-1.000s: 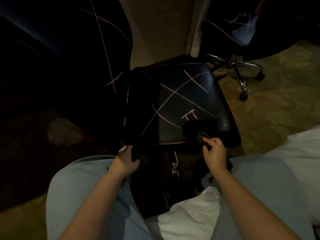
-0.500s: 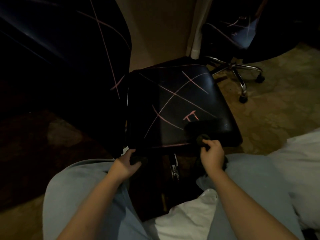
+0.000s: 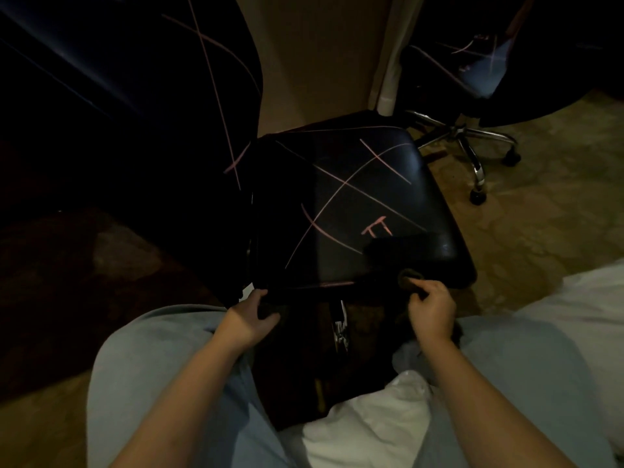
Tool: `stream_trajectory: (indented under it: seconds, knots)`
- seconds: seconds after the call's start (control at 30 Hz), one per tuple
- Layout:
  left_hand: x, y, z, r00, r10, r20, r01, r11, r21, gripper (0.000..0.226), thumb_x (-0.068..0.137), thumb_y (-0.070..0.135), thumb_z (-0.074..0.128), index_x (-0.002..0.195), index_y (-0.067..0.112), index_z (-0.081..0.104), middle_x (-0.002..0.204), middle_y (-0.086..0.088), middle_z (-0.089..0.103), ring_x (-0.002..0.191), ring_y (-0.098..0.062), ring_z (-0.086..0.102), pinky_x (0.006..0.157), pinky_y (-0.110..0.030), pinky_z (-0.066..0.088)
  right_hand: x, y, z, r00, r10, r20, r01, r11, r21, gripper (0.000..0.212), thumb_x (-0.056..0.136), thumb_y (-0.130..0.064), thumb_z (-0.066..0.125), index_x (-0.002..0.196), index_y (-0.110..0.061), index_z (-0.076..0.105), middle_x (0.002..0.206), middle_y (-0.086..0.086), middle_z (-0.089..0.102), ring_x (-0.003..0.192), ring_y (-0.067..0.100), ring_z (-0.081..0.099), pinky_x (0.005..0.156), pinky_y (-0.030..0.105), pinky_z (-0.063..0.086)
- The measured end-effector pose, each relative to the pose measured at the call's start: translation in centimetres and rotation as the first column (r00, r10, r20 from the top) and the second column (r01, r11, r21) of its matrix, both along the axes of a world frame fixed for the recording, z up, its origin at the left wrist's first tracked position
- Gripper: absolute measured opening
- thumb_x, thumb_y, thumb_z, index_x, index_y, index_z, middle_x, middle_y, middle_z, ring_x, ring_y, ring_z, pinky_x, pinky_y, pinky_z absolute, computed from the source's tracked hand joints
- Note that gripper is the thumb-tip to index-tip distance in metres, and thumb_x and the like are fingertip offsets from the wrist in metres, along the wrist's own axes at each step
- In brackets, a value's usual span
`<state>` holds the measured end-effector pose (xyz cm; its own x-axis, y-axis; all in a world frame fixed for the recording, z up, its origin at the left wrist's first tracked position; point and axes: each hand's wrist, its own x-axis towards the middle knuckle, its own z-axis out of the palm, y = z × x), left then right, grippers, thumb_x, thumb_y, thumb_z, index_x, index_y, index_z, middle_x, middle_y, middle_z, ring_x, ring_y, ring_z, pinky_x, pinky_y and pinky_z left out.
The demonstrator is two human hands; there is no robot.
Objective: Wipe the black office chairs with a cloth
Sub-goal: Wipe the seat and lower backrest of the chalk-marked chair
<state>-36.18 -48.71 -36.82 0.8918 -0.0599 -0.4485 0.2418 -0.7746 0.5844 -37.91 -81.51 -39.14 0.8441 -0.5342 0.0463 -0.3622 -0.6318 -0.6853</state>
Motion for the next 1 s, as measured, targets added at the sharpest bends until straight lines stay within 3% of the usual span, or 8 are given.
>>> stream_trajectory:
  seconds: [0.27, 0.47, 0.63, 0.73, 0.87, 1.0]
  knots:
    - [-0.3, 0.2, -0.1, 0.999, 0.02, -0.031, -0.022, 0.997, -0.068, 0.064, 0.089, 0.03, 0.066, 0.144, 0.015, 0.037, 0.139, -0.012, 0.051, 0.128, -0.021, 0.049, 0.098, -0.024, 0.039, -0.4, -1.4, 0.0, 0.999, -0.049, 0.016, 0.048, 0.999, 0.007, 0.031, 0.084, 0.008, 0.059, 0.111, -0.002, 0.071, 0.113, 0.018, 0.063, 0.102, 0.033, 0.06, 0.086, 0.023, 0.037]
    - [-0.5, -0.1, -0.2, 1.0, -0.005, -0.027, 0.004, 0.997, -0.071, 0.066, 0.091, 0.03, 0.064, 0.147, 0.015, 0.032, 0.142, -0.011, 0.047, 0.133, -0.02, 0.043, 0.102, -0.026, 0.037, 0.8, 4.1, 0.3, 0.973, 0.222, -0.07, -0.224, 0.974, -0.029, 0.032, 0.084, 0.002, 0.059, 0.11, -0.012, 0.072, 0.108, 0.003, 0.06, 0.096, 0.024, 0.06, 0.083, 0.025, 0.045]
    - [-0.5, -0.1, -0.4, 0.999, -0.007, -0.044, 0.004, 0.999, -0.049, 0.069, 0.09, 0.032, 0.064, 0.148, 0.016, 0.03, 0.142, -0.011, 0.046, 0.131, -0.02, 0.045, 0.097, -0.022, 0.037, 1.0, 5.8, 0.0, 0.872, 0.472, -0.13, -0.485, 0.87, -0.089, 0.033, 0.088, -0.004, 0.058, 0.116, -0.018, 0.071, 0.109, -0.003, 0.057, 0.102, 0.016, 0.054, 0.084, 0.024, 0.047]
    - [-0.5, -0.1, -0.5, 0.999, -0.009, -0.049, 0.006, 0.998, -0.056, 0.07, 0.09, 0.032, 0.065, 0.148, 0.016, 0.029, 0.144, -0.011, 0.045, 0.132, -0.021, 0.045, 0.094, -0.019, 0.036, 0.9, 4.1, 0.2, 0.91, 0.403, -0.101, -0.412, 0.907, -0.093, 0.032, 0.088, -0.002, 0.058, 0.113, -0.016, 0.072, 0.109, 0.001, 0.06, 0.098, 0.02, 0.059, 0.083, 0.029, 0.05]
    - [-0.3, -0.1, -0.5, 0.996, 0.014, -0.083, -0.023, 0.993, -0.112, 0.068, 0.09, 0.029, 0.065, 0.148, 0.016, 0.03, 0.146, -0.01, 0.043, 0.134, -0.023, 0.043, 0.095, -0.02, 0.035, 0.2, 0.2, 0.0, 0.984, 0.174, -0.027, -0.176, 0.979, -0.104, 0.032, 0.084, 0.003, 0.06, 0.111, -0.008, 0.072, 0.111, 0.013, 0.062, 0.096, 0.032, 0.062, 0.085, 0.032, 0.047]
    - [-0.6, -0.2, -0.4, 0.995, 0.01, -0.095, -0.025, 0.988, -0.155, 0.066, 0.092, 0.025, 0.064, 0.148, 0.016, 0.03, 0.15, -0.011, 0.038, 0.138, -0.023, 0.037, 0.099, -0.021, 0.033, -0.2, -3.9, -0.2, 0.999, -0.005, -0.046, 0.001, 0.996, -0.09, 0.034, 0.082, 0.006, 0.059, 0.113, -0.004, 0.07, 0.111, 0.023, 0.06, 0.096, 0.041, 0.06, 0.087, 0.038, 0.047]
